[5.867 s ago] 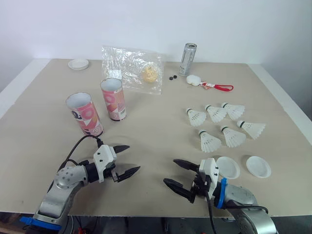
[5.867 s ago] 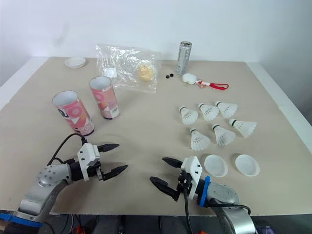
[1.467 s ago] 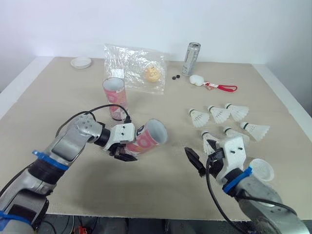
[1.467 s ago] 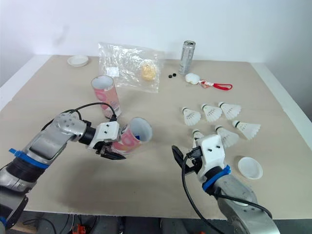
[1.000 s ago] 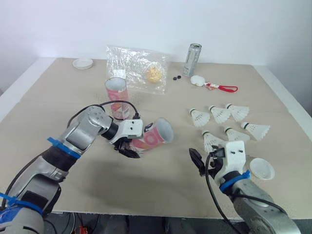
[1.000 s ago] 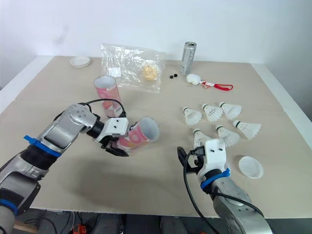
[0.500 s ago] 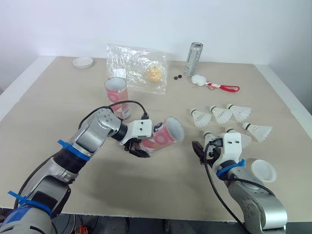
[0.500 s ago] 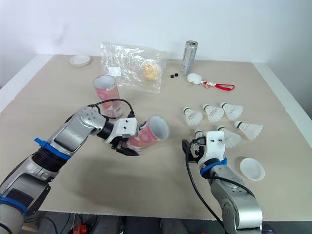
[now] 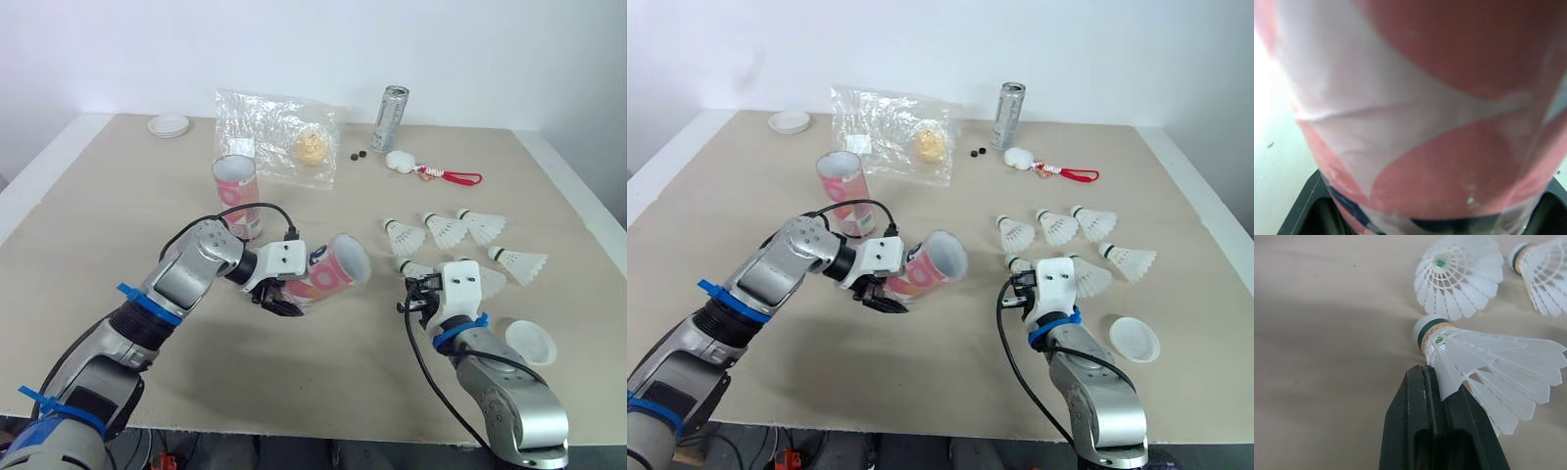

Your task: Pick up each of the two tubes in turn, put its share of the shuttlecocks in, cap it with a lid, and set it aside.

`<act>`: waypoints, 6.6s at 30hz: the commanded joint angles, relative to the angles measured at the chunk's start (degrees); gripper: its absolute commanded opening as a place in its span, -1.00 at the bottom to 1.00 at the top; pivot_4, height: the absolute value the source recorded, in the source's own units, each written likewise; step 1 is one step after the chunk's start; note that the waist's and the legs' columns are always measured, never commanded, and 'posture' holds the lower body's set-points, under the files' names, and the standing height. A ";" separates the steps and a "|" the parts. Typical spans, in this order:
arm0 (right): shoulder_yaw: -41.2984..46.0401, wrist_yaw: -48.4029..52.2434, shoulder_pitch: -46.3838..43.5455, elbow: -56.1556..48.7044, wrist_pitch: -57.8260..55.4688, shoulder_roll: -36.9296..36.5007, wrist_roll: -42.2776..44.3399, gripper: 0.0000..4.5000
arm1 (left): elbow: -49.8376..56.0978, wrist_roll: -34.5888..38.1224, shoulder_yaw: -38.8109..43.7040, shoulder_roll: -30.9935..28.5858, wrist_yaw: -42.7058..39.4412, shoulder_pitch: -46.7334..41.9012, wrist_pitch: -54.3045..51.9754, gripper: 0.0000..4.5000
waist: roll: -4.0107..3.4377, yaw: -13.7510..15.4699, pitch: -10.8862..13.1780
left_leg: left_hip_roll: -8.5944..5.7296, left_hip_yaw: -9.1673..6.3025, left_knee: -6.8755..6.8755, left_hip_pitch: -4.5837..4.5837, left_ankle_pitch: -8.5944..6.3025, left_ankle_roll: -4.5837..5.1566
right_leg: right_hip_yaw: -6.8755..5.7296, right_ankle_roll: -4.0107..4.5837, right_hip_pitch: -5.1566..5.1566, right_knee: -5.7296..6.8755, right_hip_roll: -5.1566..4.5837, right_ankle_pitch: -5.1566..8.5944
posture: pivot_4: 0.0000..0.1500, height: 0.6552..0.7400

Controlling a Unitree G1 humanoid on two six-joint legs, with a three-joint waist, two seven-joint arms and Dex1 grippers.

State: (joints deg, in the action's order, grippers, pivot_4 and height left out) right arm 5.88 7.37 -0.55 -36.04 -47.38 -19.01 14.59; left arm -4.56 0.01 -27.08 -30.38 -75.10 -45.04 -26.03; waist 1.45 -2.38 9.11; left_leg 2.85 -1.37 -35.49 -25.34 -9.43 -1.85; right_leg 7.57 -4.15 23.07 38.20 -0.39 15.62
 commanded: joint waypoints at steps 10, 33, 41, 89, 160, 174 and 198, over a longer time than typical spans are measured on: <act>10.20 43.61 -5.79 -5.28 29.95 -36.99 4.09 -0.98 | -7.16 -0.59 -0.92 4.19 -0.49 -3.41 3.39 0.33 | -0.03 -0.08 0.04 | -0.03 -0.14 -0.11 0.07 0.01 0.02 | -0.08 -0.03 -0.17 -0.03 0.03 0.00 | 1.00 1.00; 1.29 48.21 -22.67 6.46 34.04 -33.71 9.47 0.98 | -4.86 -0.72 -0.16 4.06 0.34 -2.09 0.18 0.33 | -0.05 0.01 0.05 | -0.08 -0.28 -0.18 0.03 0.02 0.01 | -0.13 -0.08 -0.24 0.00 0.02 -0.02 | 1.00 1.00; 13.91 29.38 -14.21 9.89 13.83 -23.05 19.88 0.98 | -5.63 -0.75 0.95 1.78 0.17 -1.63 1.15 0.33 | 0.03 -0.05 0.04 | -0.07 -0.37 -0.16 0.05 0.02 0.01 | -0.17 -0.01 -0.28 0.06 0.05 -0.04 | 1.00 1.00; 1.41 10.77 -38.46 59.03 27.96 4.28 1.66 -0.99 | -2.17 0.01 1.10 0.05 2.84 0.46 -0.87 0.33 | -0.34 -1.52 0.23 | -0.01 -0.36 -0.08 0.26 0.18 0.18 | -0.06 0.15 0.02 0.83 0.29 0.06 | 1.00 1.00; 31.30 26.82 5.35 -2.13 5.93 -19.49 24.88 0.97 | -9.01 -1.16 -0.79 3.24 -0.60 -2.85 4.35 0.33 | -0.60 -0.38 0.39 | -0.25 -0.35 -0.16 0.25 0.17 0.16 | 0.07 0.01 -0.18 0.75 0.10 0.28 | 1.00 1.00; 25.95 20.12 8.14 6.72 7.01 -11.11 24.74 0.97 | -7.69 -1.30 -0.31 4.38 -0.60 -2.90 3.18 0.33 | -0.57 -0.22 0.41 | -0.26 -0.37 -0.14 0.24 0.23 0.23 | 0.08 0.26 -0.19 0.73 0.10 0.37 | 1.00 1.00; 14.54 19.68 -5.34 30.36 18.64 -10.49 12.61 0.97 | -6.79 -1.61 -0.59 8.39 1.36 -4.58 0.83 0.33 | -0.58 -0.33 0.45 | -0.32 -0.41 0.01 0.16 0.22 0.23 | 0.09 0.00 -0.12 0.72 0.12 0.35 | 1.00 1.00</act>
State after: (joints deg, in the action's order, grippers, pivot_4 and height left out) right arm 20.10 27.18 -4.76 -6.20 -30.36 -29.08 27.85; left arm -12.46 -1.24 -27.27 -21.80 -74.13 -48.81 -25.12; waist 0.88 -2.71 9.56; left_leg 2.53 -1.78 -35.46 -25.18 -9.20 -1.62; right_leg 7.66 -4.15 22.96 38.92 -0.27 15.97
